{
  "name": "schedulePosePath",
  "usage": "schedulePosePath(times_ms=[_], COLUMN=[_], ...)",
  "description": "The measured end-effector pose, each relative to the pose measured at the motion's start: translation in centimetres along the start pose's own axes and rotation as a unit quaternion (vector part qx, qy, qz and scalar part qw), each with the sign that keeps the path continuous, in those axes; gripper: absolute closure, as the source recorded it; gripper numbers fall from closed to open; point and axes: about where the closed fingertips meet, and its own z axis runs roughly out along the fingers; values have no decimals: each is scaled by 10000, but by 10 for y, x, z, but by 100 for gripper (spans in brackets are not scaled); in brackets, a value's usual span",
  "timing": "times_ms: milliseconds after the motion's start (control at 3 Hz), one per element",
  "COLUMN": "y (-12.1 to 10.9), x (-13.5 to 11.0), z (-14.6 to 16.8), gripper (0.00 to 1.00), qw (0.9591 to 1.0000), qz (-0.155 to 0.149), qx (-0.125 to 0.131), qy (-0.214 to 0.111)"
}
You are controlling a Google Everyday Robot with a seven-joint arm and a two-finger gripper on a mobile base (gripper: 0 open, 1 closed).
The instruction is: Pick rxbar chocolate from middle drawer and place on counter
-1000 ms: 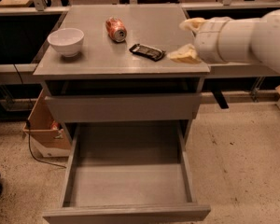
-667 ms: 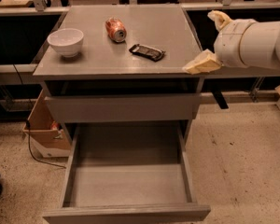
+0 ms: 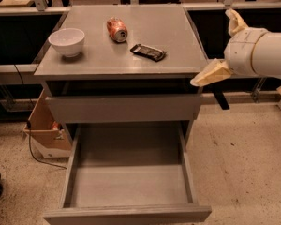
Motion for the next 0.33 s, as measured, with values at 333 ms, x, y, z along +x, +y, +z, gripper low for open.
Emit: schedulePosePath(times_ms=[333], y=[-1], x=[5], z=[-4], gripper=[0], qw=[10000], qz=[16], qx=[20], qy=[10])
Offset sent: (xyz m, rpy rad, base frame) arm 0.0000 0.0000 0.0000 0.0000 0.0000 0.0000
